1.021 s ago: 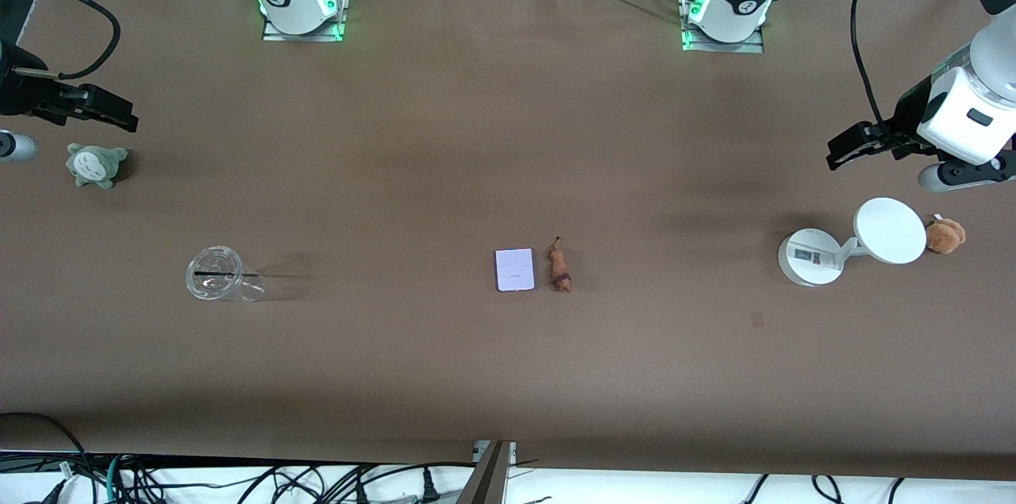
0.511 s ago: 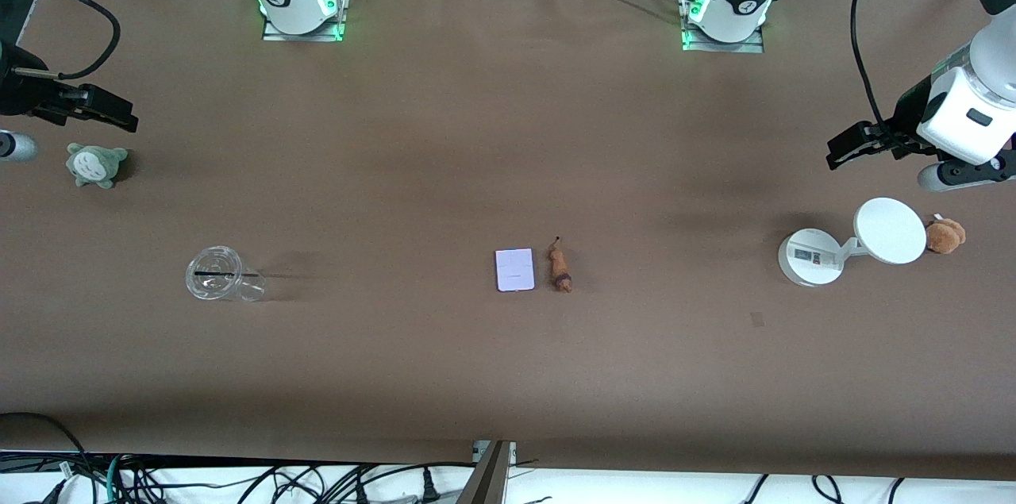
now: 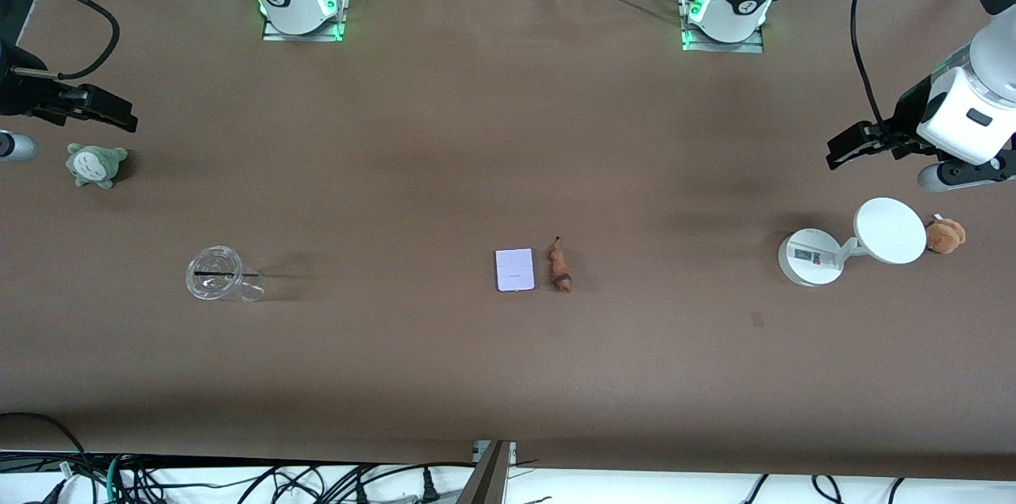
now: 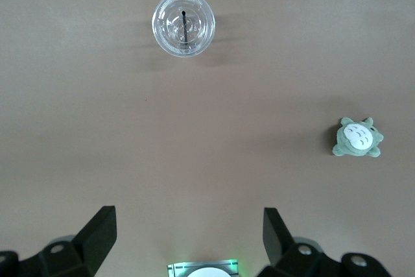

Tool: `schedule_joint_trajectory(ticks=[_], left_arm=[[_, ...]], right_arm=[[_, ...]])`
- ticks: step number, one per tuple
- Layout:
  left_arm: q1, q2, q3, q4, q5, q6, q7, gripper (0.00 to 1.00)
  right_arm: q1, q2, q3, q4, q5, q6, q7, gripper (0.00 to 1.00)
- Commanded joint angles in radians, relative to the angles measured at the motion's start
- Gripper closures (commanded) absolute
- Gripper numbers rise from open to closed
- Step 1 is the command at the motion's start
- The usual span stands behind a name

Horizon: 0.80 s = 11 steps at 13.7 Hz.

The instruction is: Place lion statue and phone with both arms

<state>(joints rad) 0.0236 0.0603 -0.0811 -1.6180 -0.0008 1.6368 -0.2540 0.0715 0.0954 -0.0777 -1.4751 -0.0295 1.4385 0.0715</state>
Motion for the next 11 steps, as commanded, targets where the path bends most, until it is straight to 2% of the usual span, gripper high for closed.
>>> schedule_joint_trajectory(ticks=[1,11], left_arm=[[0.006,-0.010,-0.002,0.004,-0.005,-0.012,0.019,0.00],[0.004,-0.005,-0.003,0.004,-0.004,-0.005,0.016,0.00]], right_arm=[[-0.007,0.010,0.003,0.027,0.005,-0.009,0.001,0.00],[-0.007,0.010,0.003,0.027,0.005,-0.009,0.001,0.00]])
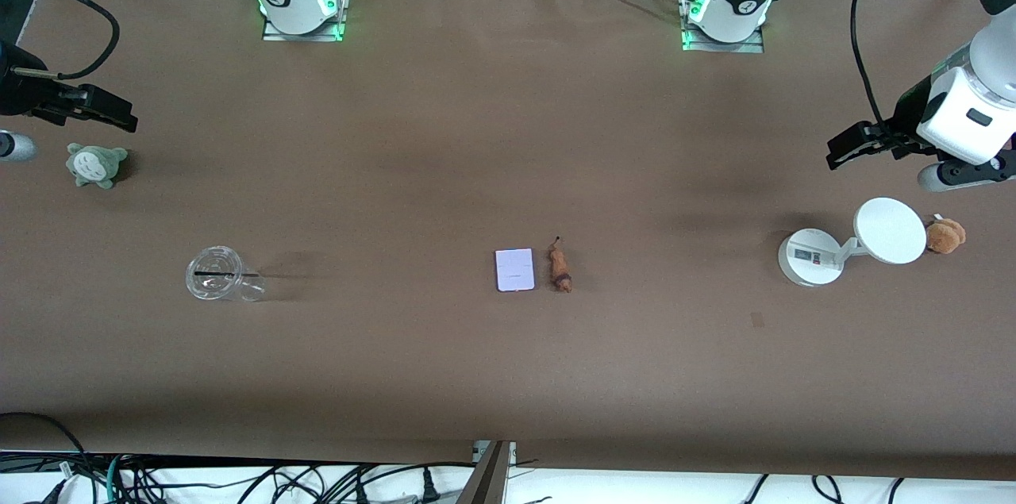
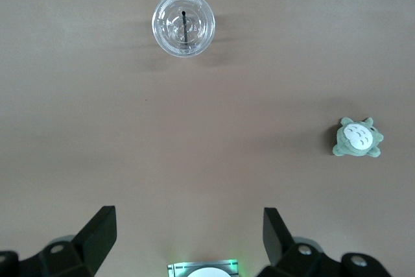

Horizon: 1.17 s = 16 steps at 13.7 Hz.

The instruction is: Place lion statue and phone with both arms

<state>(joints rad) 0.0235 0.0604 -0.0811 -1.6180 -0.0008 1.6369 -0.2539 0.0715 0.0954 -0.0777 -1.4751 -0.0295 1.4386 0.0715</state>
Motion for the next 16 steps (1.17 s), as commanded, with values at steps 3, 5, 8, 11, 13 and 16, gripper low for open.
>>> schedule_joint_trajectory(ticks=[3,5,8,11,13,16], left_arm=[[0.004,-0.005,-0.003,0.004,-0.004,-0.005,0.018,0.00],[0.004,-0.005,-0.003,0.004,-0.005,-0.002,0.013,0.00],[0.003,-0.005,-0.003,0.006,-0.007,0.003,0.010,0.00],[-0.002,-0.004,-0.003,0.006,-0.005,0.003,0.010,0.00],[-0.004,-0.004,-0.003,0.006,-0.005,0.003,0.009,0.00],[-0.004,-0.002,-0.003,0.003,-0.007,0.009,0.002,0.00]], right_arm=[[-0.007,0.010,0.003,0.027,0.005,-0.009,-0.001,0.00],[-0.009,0.010,0.003,0.027,0.005,-0.009,0.001,0.00],[-0.009,0.010,0.003,0.027,0.005,-0.009,-0.001,0.00],[-0.009,0.010,0.003,0.027,0.007,-0.009,-0.001,0.00],[-0.009,0.010,0.003,0.027,0.007,-0.009,-0.001,0.00],[-0.009,0.010,0.003,0.027,0.007,-0.009,-0.001,0.00]])
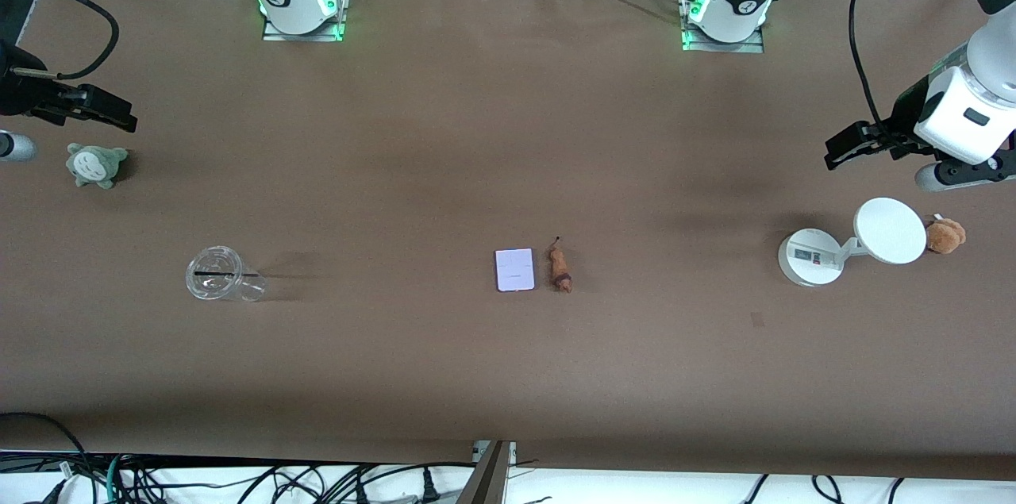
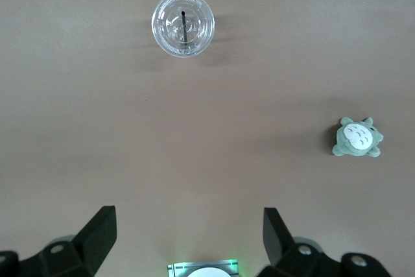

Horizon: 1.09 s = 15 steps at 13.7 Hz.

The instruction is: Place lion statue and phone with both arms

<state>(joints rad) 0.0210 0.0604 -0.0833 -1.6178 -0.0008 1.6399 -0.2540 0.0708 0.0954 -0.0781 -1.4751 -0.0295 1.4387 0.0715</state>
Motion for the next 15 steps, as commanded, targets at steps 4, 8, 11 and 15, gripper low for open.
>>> schedule_joint_trajectory(ticks=[4,8,11,15], left_arm=[[-0.012,0.042,-0.003,0.004,-0.033,0.049,-0.063,0.00],[-0.088,0.160,-0.004,0.073,-0.036,0.083,-0.087,0.00],[-0.145,0.332,-0.004,0.220,-0.056,0.081,-0.120,0.00],[-0.214,0.504,-0.007,0.320,-0.067,0.161,-0.243,0.00]], right_arm=[[-0.008,0.017,0.003,0.027,0.003,-0.009,-0.001,0.00],[-0.008,0.018,0.003,0.027,0.003,-0.009,-0.001,0.00],[-0.008,0.018,0.003,0.027,0.003,-0.007,-0.001,0.00],[-0.005,0.050,0.003,0.027,0.002,0.003,0.001,0.00]])
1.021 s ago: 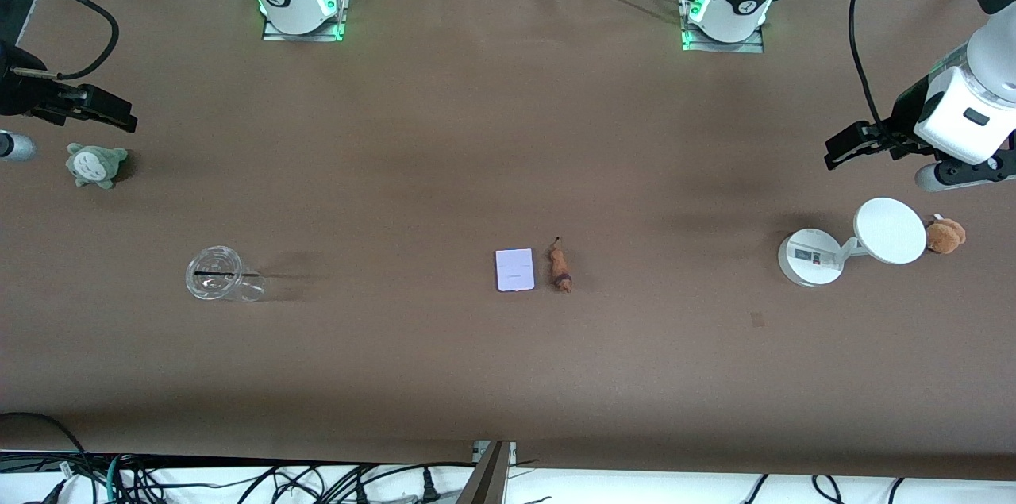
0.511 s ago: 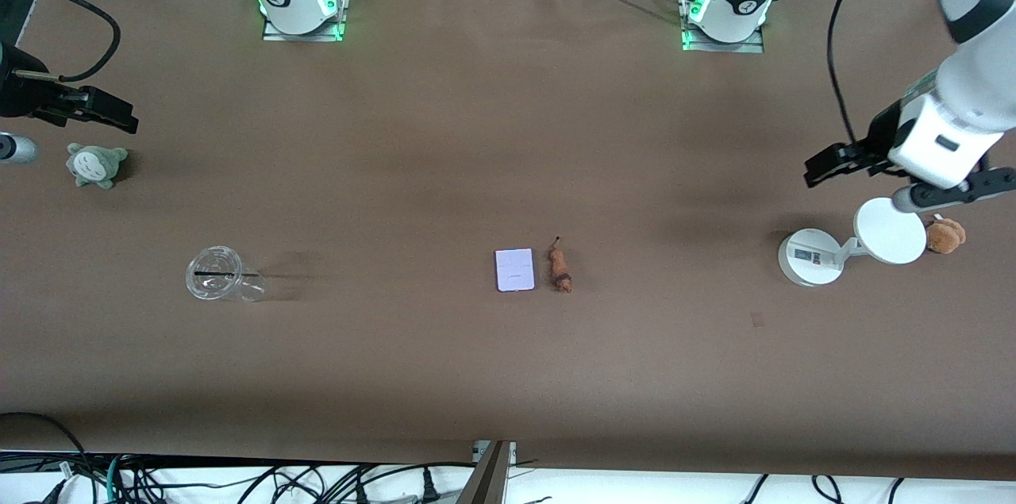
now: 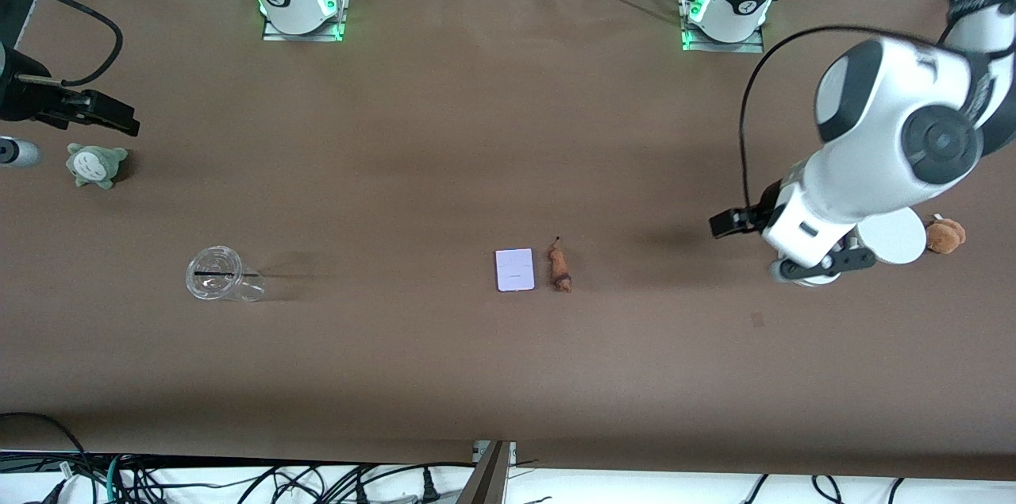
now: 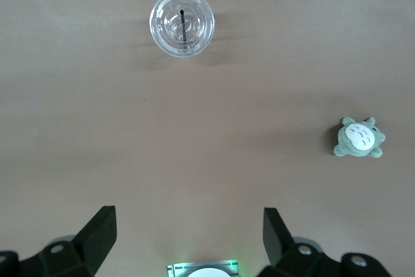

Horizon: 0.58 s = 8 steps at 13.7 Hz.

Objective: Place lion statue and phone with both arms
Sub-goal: 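Reach the left gripper down to the brown lion statue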

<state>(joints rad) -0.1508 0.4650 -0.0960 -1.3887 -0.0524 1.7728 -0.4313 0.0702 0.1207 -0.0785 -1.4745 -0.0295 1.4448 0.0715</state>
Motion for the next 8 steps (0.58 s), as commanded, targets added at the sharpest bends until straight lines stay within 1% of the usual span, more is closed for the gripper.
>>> schedule_joint_trajectory(ticks=[1,3,4,6,8], left_arm=[[-0.079,0.127,0.012,0.091,-0.011,0.071,-0.117,0.00],[-0.159,0.187,0.051,0.108,-0.004,0.150,-0.190,0.00],[-0.189,0.226,0.056,0.132,-0.004,0.169,-0.228,0.00],[-0.219,0.299,0.056,0.174,-0.007,0.226,-0.294,0.00],[-0.249,0.348,0.056,0.178,-0.009,0.324,-0.303,0.00]], right_arm=[[-0.006,0.030,0.003,0.026,0.002,0.000,0.001,0.00],[0.002,0.066,0.003,0.026,-0.007,0.014,0.008,0.00],[-0.004,0.073,0.003,0.026,0.002,0.019,0.007,0.00],[0.000,0.089,0.003,0.026,-0.021,0.023,0.001,0.00],[0.002,0.094,0.003,0.026,-0.044,0.025,0.001,0.00]])
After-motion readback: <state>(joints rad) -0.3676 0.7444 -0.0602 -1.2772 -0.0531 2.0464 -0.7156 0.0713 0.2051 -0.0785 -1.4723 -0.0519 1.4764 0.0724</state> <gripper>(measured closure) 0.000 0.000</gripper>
